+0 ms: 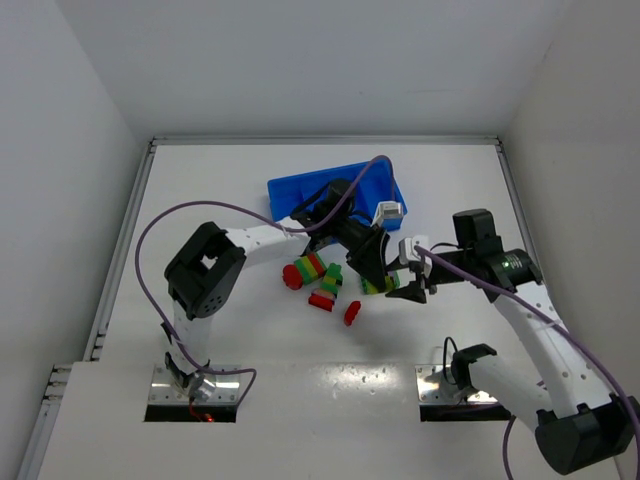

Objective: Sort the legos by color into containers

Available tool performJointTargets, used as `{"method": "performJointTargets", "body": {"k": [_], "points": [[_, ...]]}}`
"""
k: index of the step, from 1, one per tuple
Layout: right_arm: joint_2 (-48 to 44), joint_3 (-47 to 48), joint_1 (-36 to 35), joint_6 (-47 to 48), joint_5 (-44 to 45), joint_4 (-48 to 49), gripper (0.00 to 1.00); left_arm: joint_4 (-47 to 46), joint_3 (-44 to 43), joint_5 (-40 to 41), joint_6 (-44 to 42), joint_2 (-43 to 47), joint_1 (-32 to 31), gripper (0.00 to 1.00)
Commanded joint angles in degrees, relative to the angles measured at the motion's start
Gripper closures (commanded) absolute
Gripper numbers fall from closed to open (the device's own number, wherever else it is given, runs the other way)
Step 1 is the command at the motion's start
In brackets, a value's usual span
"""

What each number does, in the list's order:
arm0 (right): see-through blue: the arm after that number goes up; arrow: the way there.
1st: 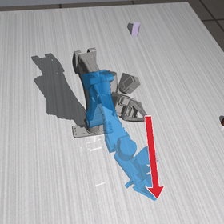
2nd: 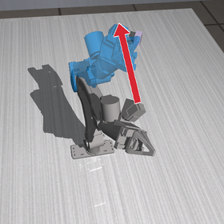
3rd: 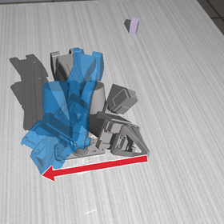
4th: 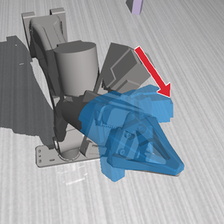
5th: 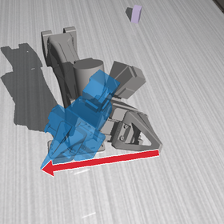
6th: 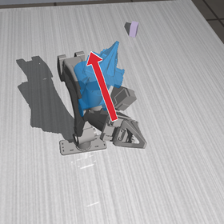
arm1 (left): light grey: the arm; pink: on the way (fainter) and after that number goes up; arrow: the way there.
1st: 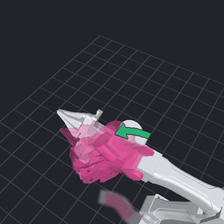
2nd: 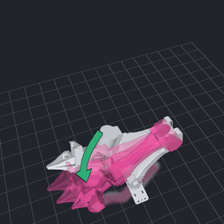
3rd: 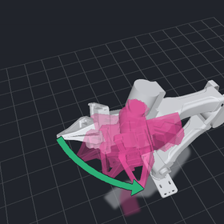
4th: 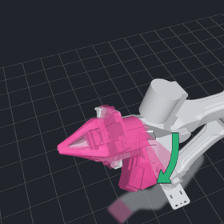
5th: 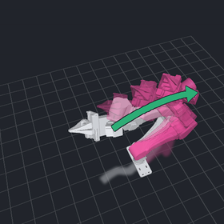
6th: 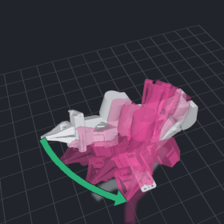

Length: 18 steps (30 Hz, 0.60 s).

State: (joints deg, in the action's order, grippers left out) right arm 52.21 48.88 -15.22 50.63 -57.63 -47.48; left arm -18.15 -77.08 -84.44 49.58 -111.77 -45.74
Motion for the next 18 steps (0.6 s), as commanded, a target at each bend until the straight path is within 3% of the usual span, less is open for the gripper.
{"method": "performJointTargets", "body": {"k": [1,6,8,11,12,14,15,18], "points": [[0.1,-1.1,-0.9,3.9,-0.7,-0.2,0.49,-1.0,-2.1,-8.5,-0.2,0.4,-0.7,1.0],[0.1,-1.1,-0.9,3.9,-0.1,-0.2,0.69,-1.0,-1.6,-8.5,-0.2,0.4,-0.7,1.0],[0.1,-1.1,-0.9,3.9,-0.1,-0.2,0.85,-1.0,-1.6,-8.5,-0.8,0.4,-0.7,0.91],[-0.4,-1.1,-0.9,3.9,0.4,-0.2,0.94,-1.0,-1.0,-8.5,-0.8,0.4,-0.7,0.84],[-0.4,-1.1,-0.9,3.9,0.4,-0.2,0.95,-1.0,-0.4,-8.5,-1.3,0.4,-0.1,0.7],[-0.4,-1.1,-0.9,3.9,0.4,-0.2,0.99,-1.0,0.2,-8.5,-1.3,1.0,-0.1,0.54],[-0.4,-1.1,-0.9,3.9,0.4,-0.2,0.99,-1.0,0.9,-8.5,-2.0,1.0,-0.1,0.41],[-0.4,-0.5,-0.9,2.6,-0.3,-0.2,1.0,-1.7,2.5,-7.2,-2.0,2.3,1.1,0.3]]}}
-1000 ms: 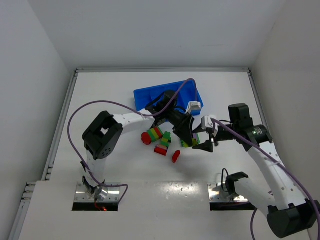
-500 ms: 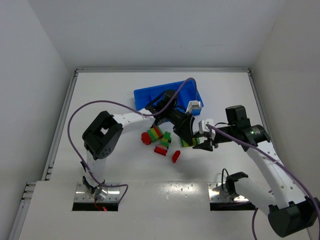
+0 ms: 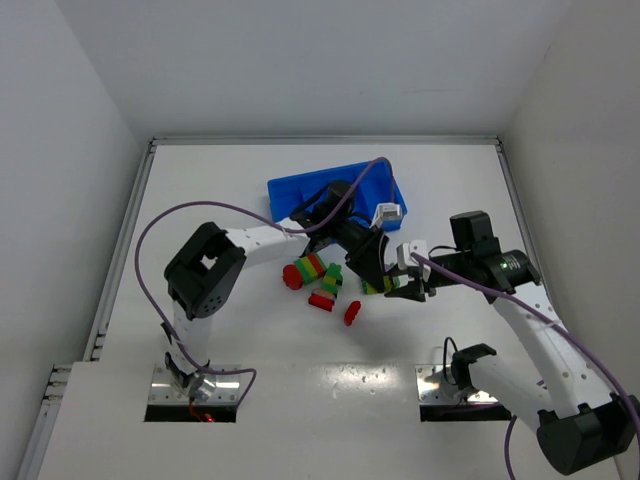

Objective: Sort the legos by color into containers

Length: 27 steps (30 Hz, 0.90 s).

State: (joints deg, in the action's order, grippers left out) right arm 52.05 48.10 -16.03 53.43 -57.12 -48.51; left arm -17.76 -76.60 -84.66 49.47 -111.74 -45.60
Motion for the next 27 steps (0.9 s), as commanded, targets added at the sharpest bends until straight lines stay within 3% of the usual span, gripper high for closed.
{"method": "performJointTargets", "body": {"k": [1,6,7,8,15,18,19,20,22,23,26,27], "points": [[-0.3,0.2,-0.1,-0.2,-0.8,0.8,1.0,-2.1,2.5,-6.4,-1.9,3.0,1.0,0.29],[-0.8,0.8,-0.1,-0.9,-1.9,0.8,1.0,-6.2,5.0,-4.6,0.4,5.0,3.1,0.16],[-0.8,0.8,-0.1,-0.9,-1.9,0.3,1.0,-6.8,5.7,-3.9,0.4,5.0,3.2,0.05],[-0.8,0.8,-0.1,-0.9,-1.9,0.3,1.0,-6.9,5.7,-3.9,1.1,5.5,3.9,0.01],[-0.8,0.8,-0.1,-2.3,-0.6,-0.9,1.0,-7.4,7.2,1.2,-1.4,12.6,10.7,0.01],[-0.3,0.2,-0.1,-10.6,-0.6,4.1,1.0,4.0,7.8,6.7,-12.1,18.7,13.9,0.01],[0.3,-0.3,0.6,-13.8,-2.4,5.9,1.0,19.4,5.9,9.2,-26.0,20.2,15.5,0.01],[0.3,-0.3,0.7,-21.1,-3.1,7.9,1.0,26.0,5.1,16.0,-32.4,21.7,15.5,0.01],[2.3,-0.9,0.7,-30.4,-5.0,15.9,1.0,31.8,8.2,23.8,-41.3,27.7,14.8,0.03],[2.3,-1.5,0.7,-40.3,-5.8,19.1,1.0,31.8,10.2,30.9,-42.5,30.0,14.1,0.08],[3.8,-3.1,0.7,-54.7,-9.0,33.9,1.0,31.8,16.9,37.7,-45.3,35.7,11.5,0.14],[4.5,-4.3,0.7,-64.6,-10.4,38.3,1.0,31.8,18.1,38.4,-45.3,36.2,11.5,0.14]]}}
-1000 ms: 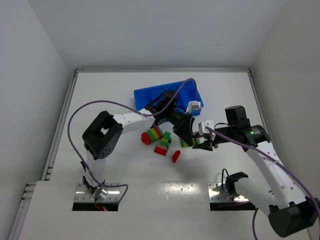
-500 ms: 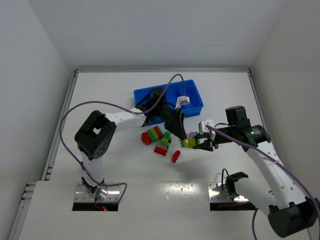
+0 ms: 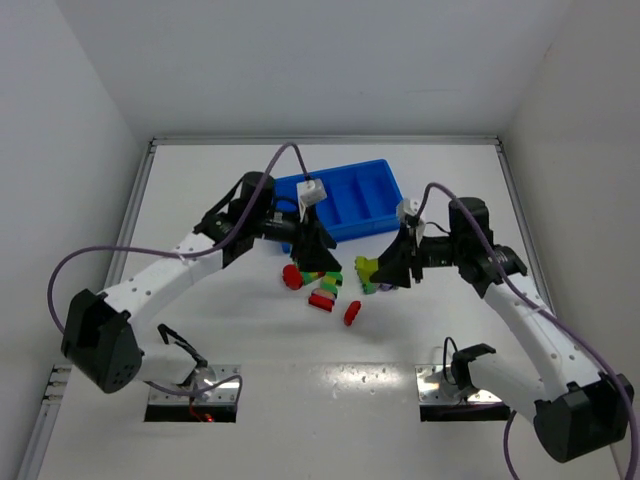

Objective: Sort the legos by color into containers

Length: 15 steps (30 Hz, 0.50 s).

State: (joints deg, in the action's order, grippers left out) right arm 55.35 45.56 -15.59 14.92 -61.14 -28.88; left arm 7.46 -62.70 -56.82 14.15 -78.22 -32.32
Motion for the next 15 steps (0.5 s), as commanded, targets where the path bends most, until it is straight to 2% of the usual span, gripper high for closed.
{"method": "performJointTargets", "body": {"k": [1,2,3,4,6,15], "points": [[1.2,-2.3,0.8,-30.5,-7.1,26.7,1.0,5.6,5.4,10.6,-10.0,2.7,-1.8,0.15],[1.9,-2.8,0.8,-34.7,-7.7,30.9,1.0,5.6,7.1,9.9,-11.6,3.6,-1.8,0.15],[2.9,-4.0,1.4,-43.2,-8.8,35.3,1.0,5.1,7.1,8.8,-12.1,4.2,-1.8,0.17],[3.4,-4.0,1.4,-46.4,-8.8,41.9,1.0,5.1,7.9,8.0,-12.1,4.2,-1.8,0.17],[4.6,-4.5,1.4,-50.7,-9.4,45.0,1.0,4.5,7.9,3.7,-12.1,4.2,-1.8,0.17],[8.2,-4.0,0.9,-53.4,-11.1,48.2,1.0,-2.4,3.5,-0.7,-6.5,1.7,-1.8,0.17]]}}
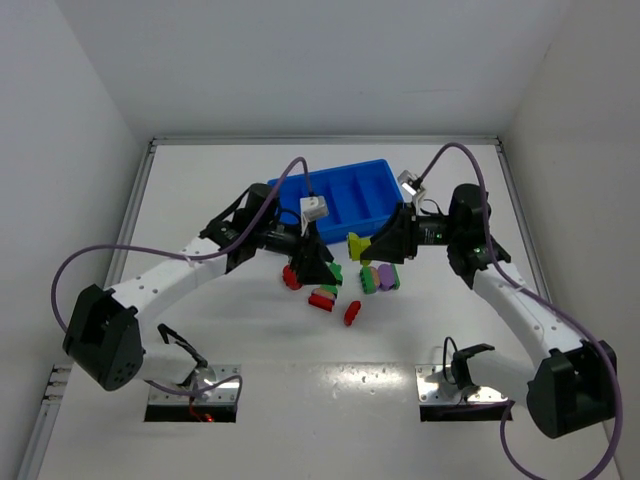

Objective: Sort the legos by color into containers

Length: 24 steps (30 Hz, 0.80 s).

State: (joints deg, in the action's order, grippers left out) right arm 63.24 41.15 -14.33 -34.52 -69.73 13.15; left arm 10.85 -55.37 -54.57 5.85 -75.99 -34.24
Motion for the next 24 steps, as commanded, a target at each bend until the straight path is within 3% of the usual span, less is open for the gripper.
{"method": "performJointTargets", "body": {"k": [1,20,22,24], "points": [[0.9,0.4,-0.4,-4.0,-2.5,6.2,1.0,-6.6,-4.4,-4.2,2.8,-1.4,0.1,0.17],[2.6,1.0,-0.4,-4.0,-3.0,6.2,1.0,-28.2,-9.5,-11.6,26.7,-6.3,0.1,0.15],[2.6,1.0,-0.4,-4.0,-3.0,6.2,1.0,-30.3,-9.5,-12.1,28.9,-6.3,0.1,0.19],[2.6,1.0,-0.4,-4.0,-3.0,6.7,1.0,-30.3,-10.0,-12.1,28.9,-6.9,0.1,0.3]]}}
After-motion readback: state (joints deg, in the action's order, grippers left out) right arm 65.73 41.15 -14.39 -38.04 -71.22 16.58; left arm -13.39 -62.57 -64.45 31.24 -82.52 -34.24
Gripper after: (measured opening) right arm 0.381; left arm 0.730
